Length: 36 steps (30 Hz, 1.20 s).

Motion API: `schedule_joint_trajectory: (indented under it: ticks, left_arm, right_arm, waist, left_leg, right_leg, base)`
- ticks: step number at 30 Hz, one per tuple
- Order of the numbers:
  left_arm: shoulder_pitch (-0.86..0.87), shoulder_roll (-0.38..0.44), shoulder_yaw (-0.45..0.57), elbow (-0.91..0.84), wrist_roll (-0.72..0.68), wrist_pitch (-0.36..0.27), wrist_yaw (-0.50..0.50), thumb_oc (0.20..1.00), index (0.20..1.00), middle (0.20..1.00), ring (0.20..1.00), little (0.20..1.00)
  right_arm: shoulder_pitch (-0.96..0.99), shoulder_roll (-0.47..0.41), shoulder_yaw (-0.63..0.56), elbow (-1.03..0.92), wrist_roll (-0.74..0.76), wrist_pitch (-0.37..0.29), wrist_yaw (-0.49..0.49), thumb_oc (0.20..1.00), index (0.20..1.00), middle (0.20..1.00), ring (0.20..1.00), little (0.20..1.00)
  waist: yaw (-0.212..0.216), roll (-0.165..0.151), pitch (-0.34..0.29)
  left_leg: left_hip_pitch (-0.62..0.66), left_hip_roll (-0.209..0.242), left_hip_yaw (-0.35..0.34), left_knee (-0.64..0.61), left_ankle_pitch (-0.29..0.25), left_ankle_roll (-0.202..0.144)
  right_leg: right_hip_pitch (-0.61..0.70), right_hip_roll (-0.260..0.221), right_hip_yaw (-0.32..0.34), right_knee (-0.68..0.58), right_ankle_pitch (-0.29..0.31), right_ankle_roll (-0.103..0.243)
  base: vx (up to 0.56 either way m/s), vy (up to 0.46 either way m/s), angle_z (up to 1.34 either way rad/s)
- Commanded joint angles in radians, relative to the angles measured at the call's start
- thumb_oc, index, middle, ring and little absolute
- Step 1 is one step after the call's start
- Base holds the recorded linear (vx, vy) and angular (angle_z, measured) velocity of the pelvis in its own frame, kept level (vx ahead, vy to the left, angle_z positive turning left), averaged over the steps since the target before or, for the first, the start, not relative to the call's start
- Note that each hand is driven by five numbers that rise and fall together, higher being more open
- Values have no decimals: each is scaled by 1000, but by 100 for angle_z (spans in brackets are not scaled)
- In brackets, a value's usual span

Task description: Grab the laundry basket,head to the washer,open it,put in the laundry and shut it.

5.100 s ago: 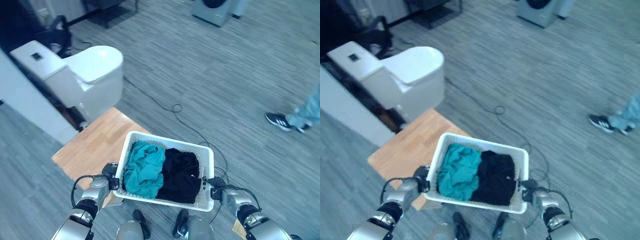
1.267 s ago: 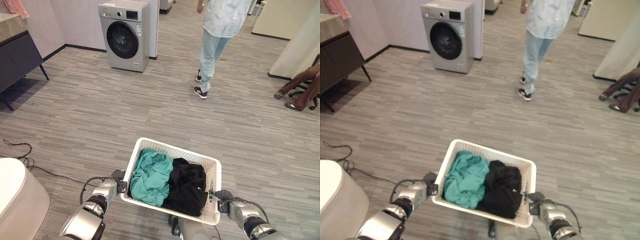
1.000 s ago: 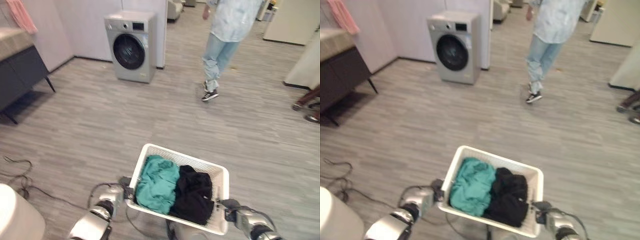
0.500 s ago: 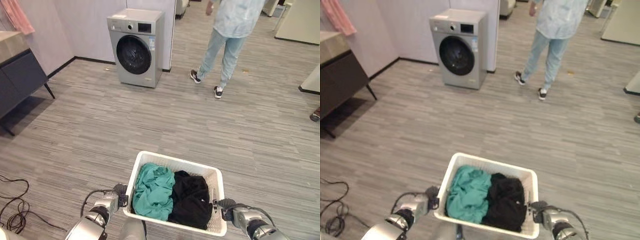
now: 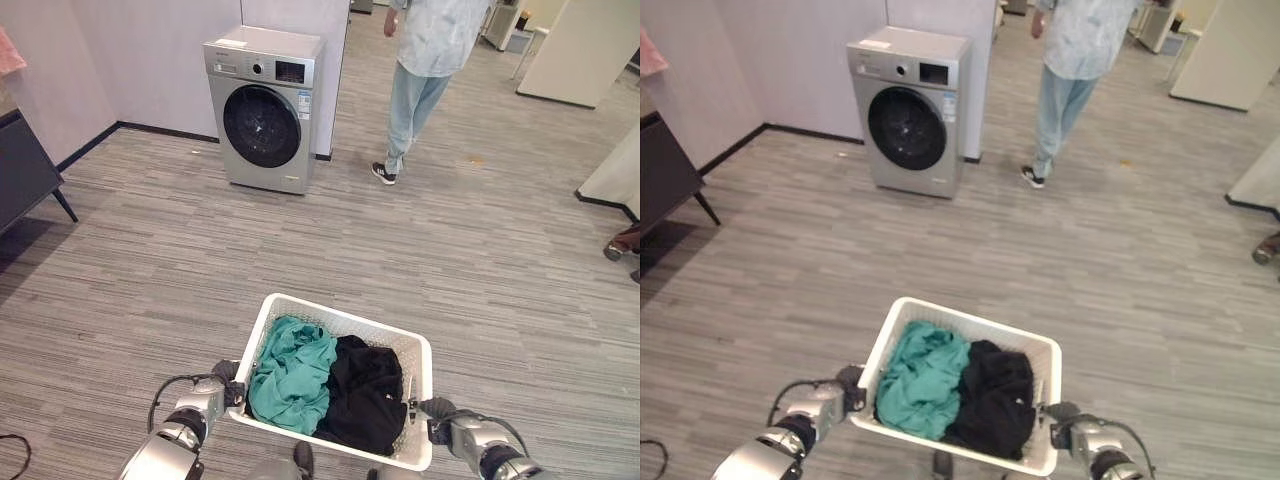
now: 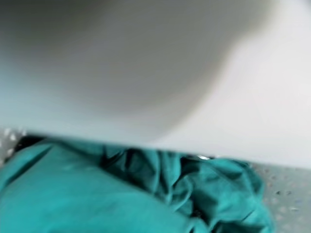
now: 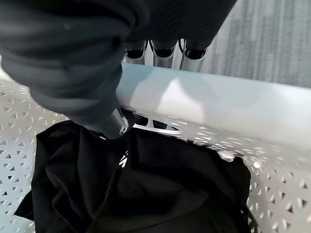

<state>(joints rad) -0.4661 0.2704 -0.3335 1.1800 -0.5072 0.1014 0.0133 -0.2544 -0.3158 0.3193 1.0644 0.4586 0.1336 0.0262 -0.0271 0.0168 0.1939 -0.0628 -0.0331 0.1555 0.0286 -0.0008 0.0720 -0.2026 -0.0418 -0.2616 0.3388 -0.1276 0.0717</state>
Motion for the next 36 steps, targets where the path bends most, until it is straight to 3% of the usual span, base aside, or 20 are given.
schedule_joint_trajectory:
  ticks: [1,4,6,8,9,10,11,12,13,14,15,16,17,18,19,20,21,22,27,36]
  left_arm:
    - [13,-97,-59,-40,29,-30,-38,200,200,200,200,200]
    - [13,-98,-54,-42,28,-32,-38,200,200,200,200,200]
    - [18,-107,-31,-27,18,-34,-41,200,200,200,200,200]
    - [27,-129,-20,-26,-54,-34,-42,200,200,200,200,200]
    - [27,-128,-20,-26,-54,-34,-42,200,200,200,200,200]
    - [31,-140,-43,-26,-67,-25,-41,200,200,200,200,200]
    - [30,-148,-49,-27,-75,-18,-38,200,200,200,200,200]
    - [30,-148,-49,-27,-75,-18,-38,200,200,200,200,200]
    - [20,-153,-70,-37,-62,-8,-40,200,200,200,200,200]
    - [13,-155,-77,-32,-55,-8,-35,200,200,200,200,200]
    - [13,-154,-77,-32,-55,-8,-35,200,200,200,200,200]
    - [3,-158,-73,-25,-61,-10,-25,200,200,200,200,200]
    - [-2,-164,-73,-20,-67,-10,-22,200,200,200,200,200]
    - [-2,-164,-73,-20,-67,-10,-22,200,200,200,200,200]
    - [9,-161,-67,-20,-61,-15,-18,200,200,200,200,200]
    - [9,-161,-67,-20,-61,-15,-18,200,200,200,200,200]
    - [26,-152,-64,-9,-45,-20,-16,200,200,200,200,200]
    - [30,-155,-66,5,-40,-21,-26,200,200,200,200,200]
    - [45,-145,-64,0,-23,-28,-37,200,200,200,200,200]
    - [61,-138,-41,16,-6,-30,-41,200,200,200,200,200]
  right_arm:
    - [-39,63,-31,0,90,-4,85,200,200,200,200,200]
    - [-40,61,-33,0,97,-2,83,200,200,200,200,200]
    - [-31,58,-40,7,108,5,96,200,200,200,200,200]
    - [-11,44,-53,-1,132,1,89,200,200,200,200,200]
    - [-11,44,-54,-1,132,1,89,200,200,200,200,200]
    - [-7,30,-60,2,153,-1,82,200,200,200,200,200]
    - [-8,27,-60,10,158,-1,71,200,200,200,200,200]
    - [-8,28,-60,10,158,-1,71,200,200,200,200,200]
    - [-20,20,-48,30,156,-1,66,200,200,200,200,200]
    - [-29,18,-39,42,153,1,62,200,200,200,200,200]
    - [-29,18,-39,42,153,0,62,200,200,200,200,200]
    - [-41,19,-35,57,153,4,56,200,200,200,200,200]
    - [-49,19,-27,70,147,7,53,200,200,200,200,200]
    - [-49,19,-27,70,147,7,53,200,200,200,200,200]
    - [-50,20,-25,65,137,4,54,200,200,200,200,200]
    - [-50,20,-25,65,137,4,54,200,200,200,200,200]
    - [-42,21,-16,52,119,-2,62,200,200,200,200,200]
    - [-37,23,-19,64,121,-3,68,200,200,200,200,200]
    - [-28,38,-37,90,104,-2,80,200,200,200,200,200]
    - [-8,55,-38,99,70,5,101,200,200,200,200,200]
  waist:
    - [-52,-44,-7]
    - [-62,-38,-4]
    - [-82,-37,-11]
    - [-107,-44,-41]
    - [-109,-47,-43]
    - [-130,-46,-57]
    - [-135,-47,-57]
    - [-139,-51,-60]
    - [-111,-74,-34]
    - [-96,-87,-24]
    - [-97,-88,-25]
    - [-77,-90,-17]
    - [-45,-84,-12]
    - [-46,-85,-13]
    - [-19,-55,-16]
    - [-19,-58,-17]
    - [1,-40,-16]
    - [-14,-30,-23]
    - [-32,-11,-50]
    - [-19,-26,-72]
  left_leg:
    - [183,-41,-79,38,-93,-36]
    - [202,-37,-89,46,-113,-41]
    - [260,-37,-124,84,-157,-53]
    - [287,-24,-151,225,-157,-81]
    - [285,-27,-153,225,-154,-81]
    - [216,10,-131,477,-24,-151]
    - [158,51,-101,617,61,-182]
    - [154,47,-104,615,66,-182]
    - [34,79,-45,867,74,-174]
    - [-46,87,-19,931,72,-174]
    - [-47,86,-19,930,72,-174]
    - [-107,111,31,900,59,-164]
    - [-183,107,51,749,42,-142]
    - [-182,106,51,748,43,-142]
    - [-148,106,20,352,36,-108]
    - [-144,102,22,342,42,-107]
    - [-93,74,-92,205,31,-103]
    - [-46,84,-68,134,30,-101]
    - [57,67,-44,35,19,-90]
    - [97,57,-21,24,-22,-74]
  right_leg:
    - [-52,-39,39,-236,242,43]
    - [-61,-46,45,-271,259,50]
    - [-102,-61,52,-311,300,64]
    - [-75,-26,108,-253,322,36]
    - [-77,-30,108,-253,324,36]
    - [-15,-6,113,-263,312,2]
    - [26,2,94,-270,293,-25]
    - [23,-3,93,-271,294,-25]
    - [94,7,90,-285,252,-77]
    - [122,5,87,-299,235,-89]
    - [121,4,86,-299,235,-89]
    - [150,4,75,-307,222,-90]
    - [189,0,75,-321,205,-78]
    - [189,-1,75,-321,204,-78]
    - [216,10,93,-326,185,-42]
    - [215,6,93,-326,186,-41]
    - [221,7,126,-301,164,-27]
    - [221,9,121,-297,157,-23]
    - [215,-10,138,-284,155,-18]
    - [241,-21,162,-297,144,-2]
  base:
    - [421,-53,67]
    - [326,-25,62]
    - [670,-101,54]
    - [624,-157,56]
    - [508,-211,17]
    - [439,-252,47]
    - [440,-254,80]
    - [384,-300,155]
    - [330,-291,136]
    - [335,-288,87]
    - [200,-163,-35]
    - [322,-65,-48]
    - [323,-65,-26]
    - [479,147,-22]
    - [272,146,-13]
    - [480,257,-51]
    - [290,160,-73]
    - [363,216,-87]
    - [161,113,-32]
    - [127,75,-6]
